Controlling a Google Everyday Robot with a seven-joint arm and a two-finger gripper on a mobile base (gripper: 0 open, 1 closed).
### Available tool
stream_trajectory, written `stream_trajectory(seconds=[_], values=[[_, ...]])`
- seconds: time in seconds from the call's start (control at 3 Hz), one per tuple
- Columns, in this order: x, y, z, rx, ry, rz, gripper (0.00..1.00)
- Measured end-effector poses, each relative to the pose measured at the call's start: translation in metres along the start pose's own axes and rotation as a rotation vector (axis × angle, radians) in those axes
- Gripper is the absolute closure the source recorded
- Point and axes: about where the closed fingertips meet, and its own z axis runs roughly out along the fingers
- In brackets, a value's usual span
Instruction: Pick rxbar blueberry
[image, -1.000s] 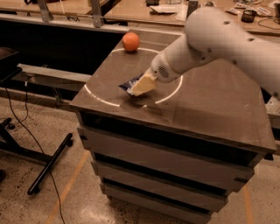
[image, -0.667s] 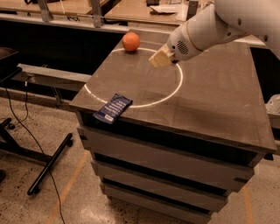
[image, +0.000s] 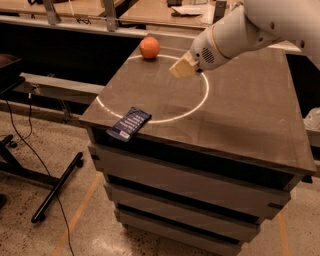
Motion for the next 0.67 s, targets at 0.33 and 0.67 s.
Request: stream_trajectory(seconds=[0.33,0.67], values=[[-0.005,0.019,0.014,-0.066,0.019,-0.097,0.53],[-0.003,0.051,0.037,-0.192,0.026,-0.228,0.28]])
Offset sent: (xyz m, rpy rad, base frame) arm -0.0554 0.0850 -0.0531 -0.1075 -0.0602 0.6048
